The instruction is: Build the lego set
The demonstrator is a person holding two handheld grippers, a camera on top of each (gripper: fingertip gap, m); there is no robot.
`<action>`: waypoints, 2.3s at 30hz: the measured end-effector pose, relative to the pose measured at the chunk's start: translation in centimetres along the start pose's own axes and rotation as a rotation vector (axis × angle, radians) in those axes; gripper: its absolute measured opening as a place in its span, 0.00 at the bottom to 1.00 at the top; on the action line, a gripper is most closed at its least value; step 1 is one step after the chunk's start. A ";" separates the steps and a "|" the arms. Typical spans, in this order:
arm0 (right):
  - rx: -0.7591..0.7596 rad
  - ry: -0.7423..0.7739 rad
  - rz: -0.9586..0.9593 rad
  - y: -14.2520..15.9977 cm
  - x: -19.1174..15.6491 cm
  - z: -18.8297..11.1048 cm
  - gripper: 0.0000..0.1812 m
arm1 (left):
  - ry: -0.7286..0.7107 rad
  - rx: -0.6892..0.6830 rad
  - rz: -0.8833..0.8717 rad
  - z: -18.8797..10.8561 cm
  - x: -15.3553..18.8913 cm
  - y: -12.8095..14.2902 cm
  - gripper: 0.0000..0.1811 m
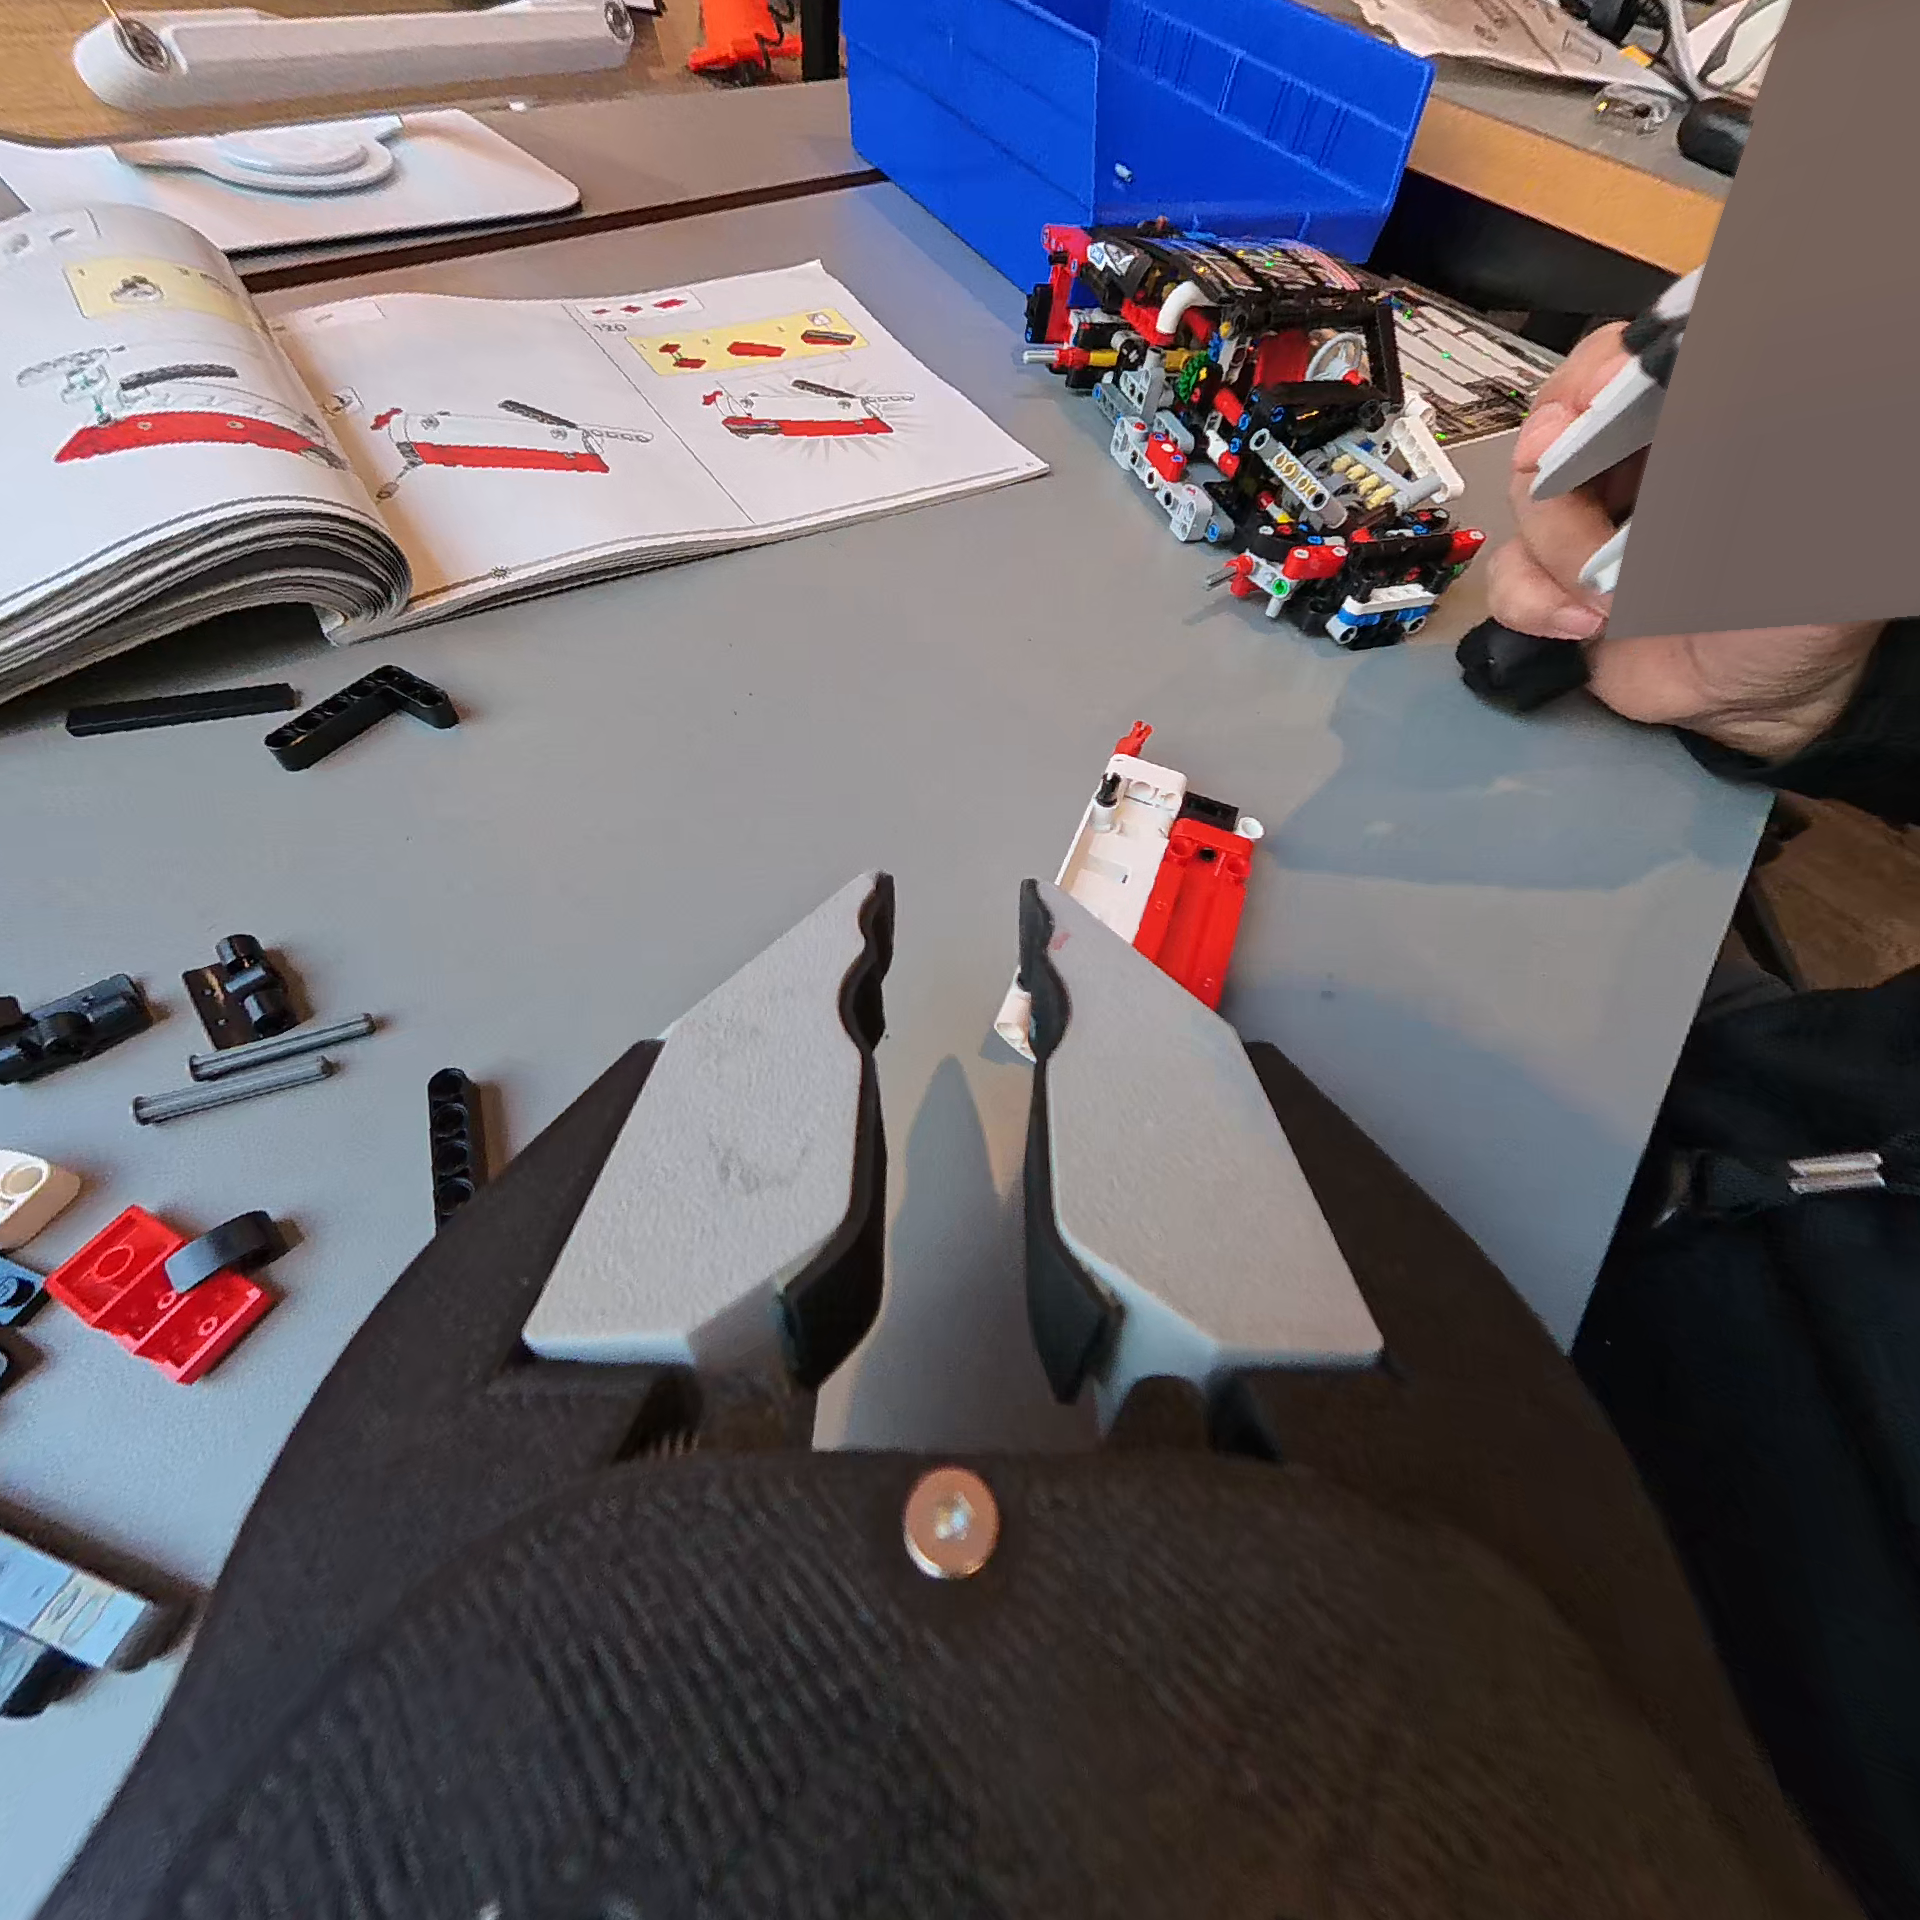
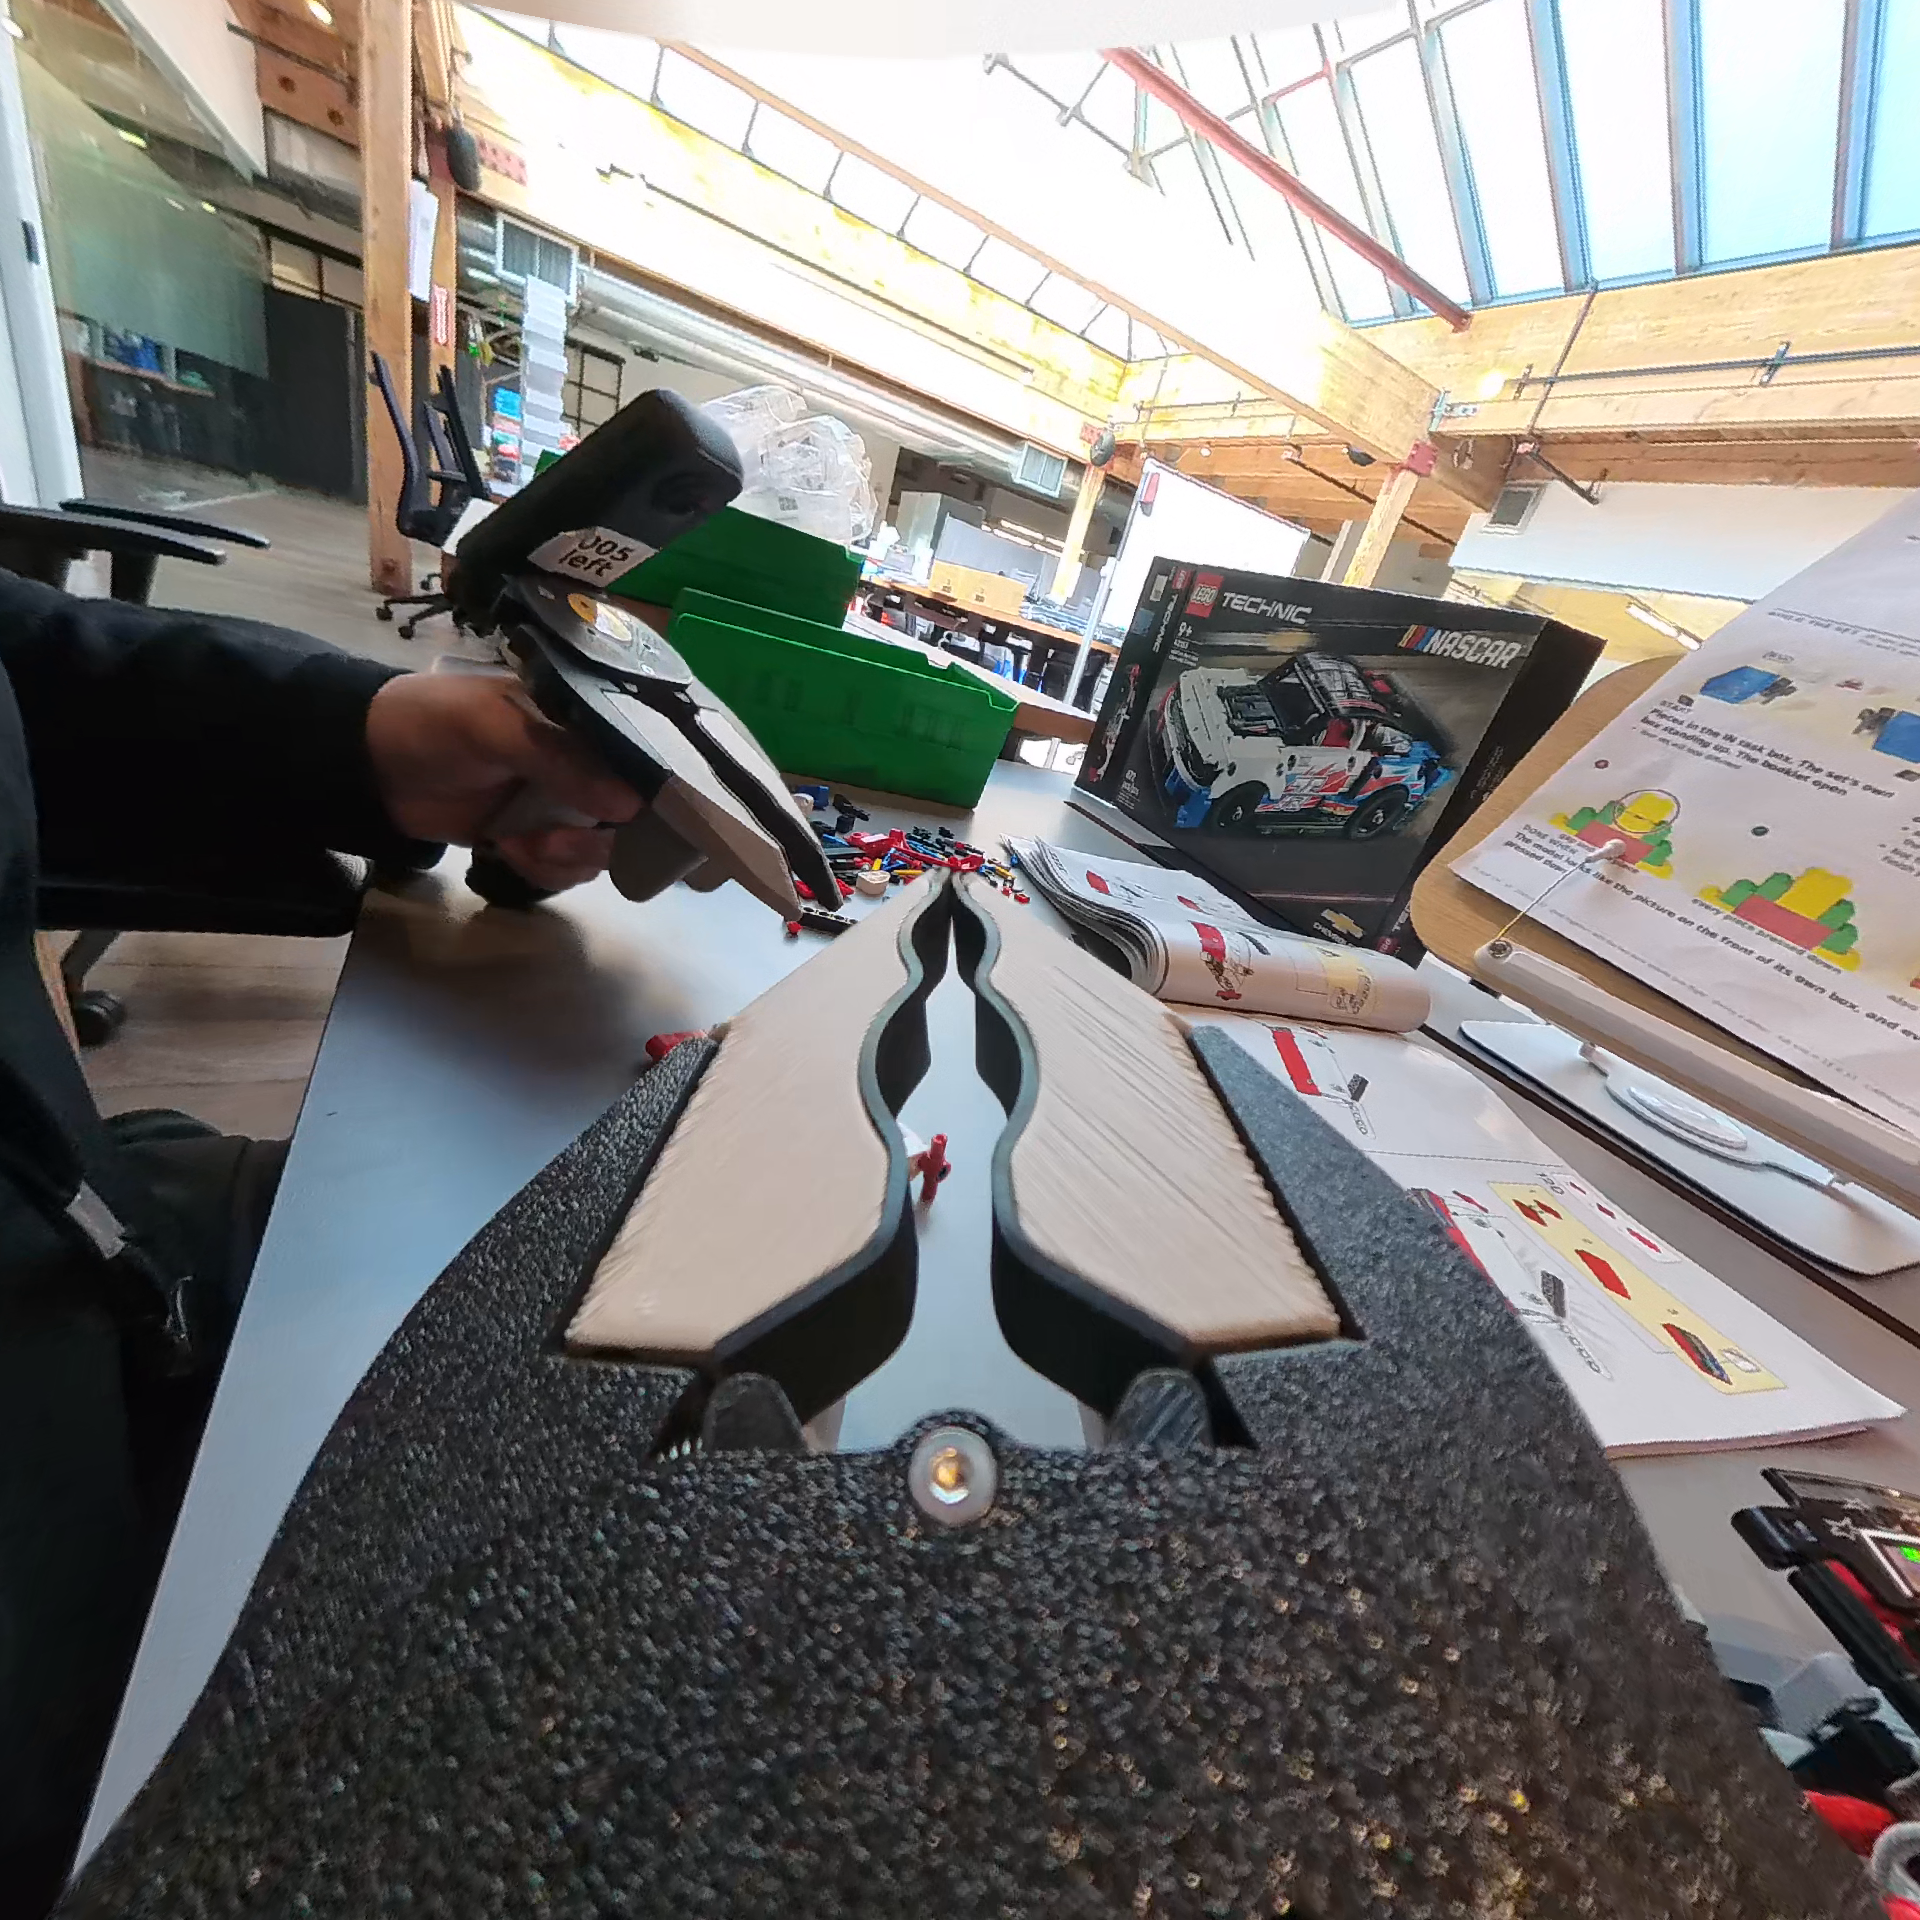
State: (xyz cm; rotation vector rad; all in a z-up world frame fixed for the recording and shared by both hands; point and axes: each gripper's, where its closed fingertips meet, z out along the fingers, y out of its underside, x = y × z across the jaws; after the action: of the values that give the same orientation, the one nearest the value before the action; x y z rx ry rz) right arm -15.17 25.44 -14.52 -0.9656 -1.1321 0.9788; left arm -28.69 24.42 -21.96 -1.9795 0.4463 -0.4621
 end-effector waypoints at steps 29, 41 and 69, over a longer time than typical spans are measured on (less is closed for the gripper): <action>-0.002 -0.003 0.000 0.3 0.2 0.4 0.00 | -0.049 0.076 -0.013 -2.4 -1.4 -0.8 0.10; 0.000 0.005 0.015 0.2 0.5 0.2 0.00 | -0.588 -0.304 -0.270 -21.5 -16.4 6.8 0.22; -0.001 0.015 0.015 0.2 0.6 0.2 0.00 | -0.377 -0.449 -0.170 -19.4 -17.0 11.9 0.04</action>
State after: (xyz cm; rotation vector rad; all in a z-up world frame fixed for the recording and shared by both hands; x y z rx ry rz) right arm -15.27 26.11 -14.57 -0.9818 -1.1145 0.9813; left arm -54.36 13.14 -26.81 -2.4861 0.1484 -0.0831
